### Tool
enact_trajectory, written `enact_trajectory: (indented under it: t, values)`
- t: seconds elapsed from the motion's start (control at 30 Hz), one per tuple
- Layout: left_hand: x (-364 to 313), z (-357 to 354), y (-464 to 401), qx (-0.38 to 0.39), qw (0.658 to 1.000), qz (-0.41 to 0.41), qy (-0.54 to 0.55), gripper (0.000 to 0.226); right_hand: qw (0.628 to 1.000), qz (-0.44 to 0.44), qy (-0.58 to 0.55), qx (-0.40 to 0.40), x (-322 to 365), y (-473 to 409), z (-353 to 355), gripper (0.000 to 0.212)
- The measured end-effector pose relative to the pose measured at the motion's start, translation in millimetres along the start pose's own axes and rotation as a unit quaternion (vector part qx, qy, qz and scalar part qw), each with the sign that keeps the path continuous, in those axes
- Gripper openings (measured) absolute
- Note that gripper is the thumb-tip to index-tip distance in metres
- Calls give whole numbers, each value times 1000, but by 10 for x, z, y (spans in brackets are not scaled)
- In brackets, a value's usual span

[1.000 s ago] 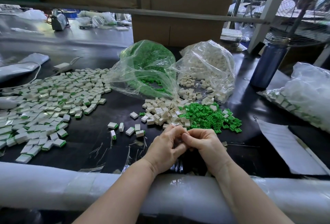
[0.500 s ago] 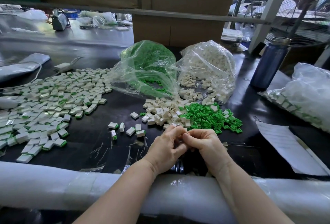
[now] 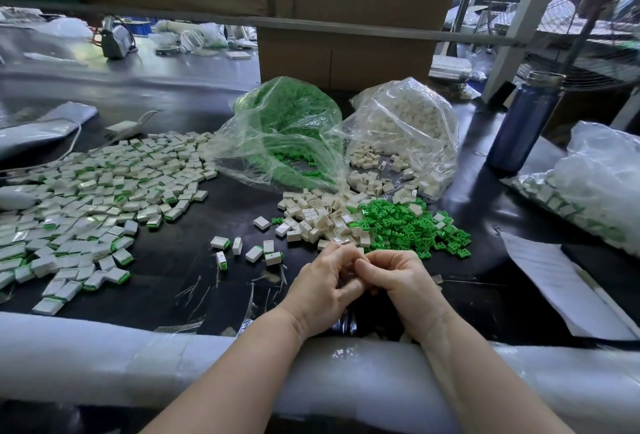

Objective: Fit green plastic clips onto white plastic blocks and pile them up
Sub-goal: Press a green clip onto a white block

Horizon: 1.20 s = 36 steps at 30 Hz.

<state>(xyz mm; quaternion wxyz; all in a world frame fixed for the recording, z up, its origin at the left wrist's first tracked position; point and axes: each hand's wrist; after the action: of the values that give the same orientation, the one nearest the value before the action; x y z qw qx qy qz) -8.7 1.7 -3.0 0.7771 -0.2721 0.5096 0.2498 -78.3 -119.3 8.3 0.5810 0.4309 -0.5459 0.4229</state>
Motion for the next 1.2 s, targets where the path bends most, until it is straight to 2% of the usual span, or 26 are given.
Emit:
enact_trajectory:
  t: [0.67, 0.83, 0.97, 1.07, 1.2]
  values:
    - [-64, 3, 10, 0, 1000, -2, -1, 10, 1000, 12, 0, -4, 6, 12, 8, 12]
    - [-53, 17, 2, -31, 998, -26, 43, 17, 1000, 27, 1, -12, 19, 9, -20, 25]
    - [-61, 36, -15, -83, 995, -8, 49, 13, 993, 50, 47, -98, 32, 14, -19, 7]
    - [-63, 31, -14, -90, 994, 13, 60, 11, 980, 80, 112, -141, 36, 18, 1, 18]
    - [-73, 26, -15, -84, 995, 16, 53, 13, 960, 115, 209, -147, 50, 22, -14, 23]
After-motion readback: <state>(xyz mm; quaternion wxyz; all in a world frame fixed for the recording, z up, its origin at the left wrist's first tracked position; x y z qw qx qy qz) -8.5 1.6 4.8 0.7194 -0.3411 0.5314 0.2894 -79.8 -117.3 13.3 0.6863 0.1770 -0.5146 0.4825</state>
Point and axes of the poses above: each hand's wrist, its own y-axis away from the middle knuckle, its own z-axis out of the back of the hand, x = y × z, and after that the axes turned 10 degrees about y, right-handed
